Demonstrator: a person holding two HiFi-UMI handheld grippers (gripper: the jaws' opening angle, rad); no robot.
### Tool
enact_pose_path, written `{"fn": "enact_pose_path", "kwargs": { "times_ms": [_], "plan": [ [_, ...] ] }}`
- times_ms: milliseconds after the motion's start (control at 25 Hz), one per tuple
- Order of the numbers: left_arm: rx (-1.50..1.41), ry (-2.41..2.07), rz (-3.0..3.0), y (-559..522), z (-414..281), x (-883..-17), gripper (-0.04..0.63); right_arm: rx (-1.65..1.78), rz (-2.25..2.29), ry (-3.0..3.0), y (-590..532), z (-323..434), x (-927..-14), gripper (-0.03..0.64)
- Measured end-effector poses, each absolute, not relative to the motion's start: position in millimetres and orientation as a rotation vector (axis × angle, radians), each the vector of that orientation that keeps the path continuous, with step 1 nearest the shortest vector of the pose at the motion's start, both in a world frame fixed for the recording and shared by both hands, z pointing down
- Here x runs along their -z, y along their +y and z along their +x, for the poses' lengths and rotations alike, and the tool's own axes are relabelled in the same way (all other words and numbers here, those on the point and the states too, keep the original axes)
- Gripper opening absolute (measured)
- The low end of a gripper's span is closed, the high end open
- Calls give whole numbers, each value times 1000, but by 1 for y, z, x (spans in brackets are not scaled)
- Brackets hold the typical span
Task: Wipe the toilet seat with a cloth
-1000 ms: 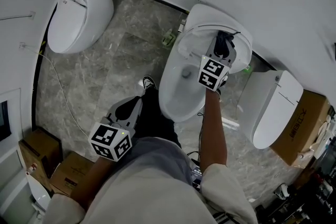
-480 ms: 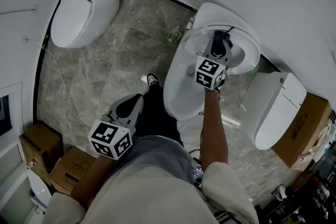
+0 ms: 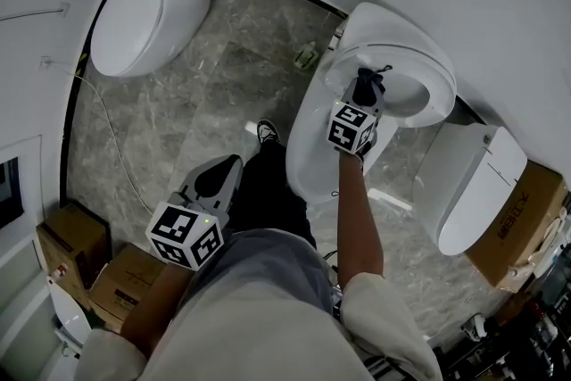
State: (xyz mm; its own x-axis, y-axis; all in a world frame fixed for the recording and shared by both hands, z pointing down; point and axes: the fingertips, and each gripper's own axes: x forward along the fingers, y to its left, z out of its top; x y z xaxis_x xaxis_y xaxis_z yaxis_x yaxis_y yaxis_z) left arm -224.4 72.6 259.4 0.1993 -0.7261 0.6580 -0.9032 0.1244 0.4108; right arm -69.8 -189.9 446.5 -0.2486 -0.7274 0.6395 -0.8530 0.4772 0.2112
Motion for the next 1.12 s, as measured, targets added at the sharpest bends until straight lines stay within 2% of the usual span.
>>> {"fn": "enact_pose_path", "kwargs": {
  "times_ms": [520,1120],
  "plan": [
    [-280,-1553,1606,74,-243,-275,9,-414,1247,-1933,-175,-82,-504,77],
    [-310,-1560,1552,83,-273,-303,9,-1036,1574,-1838,-170,-91,-562,77]
  ]
}}
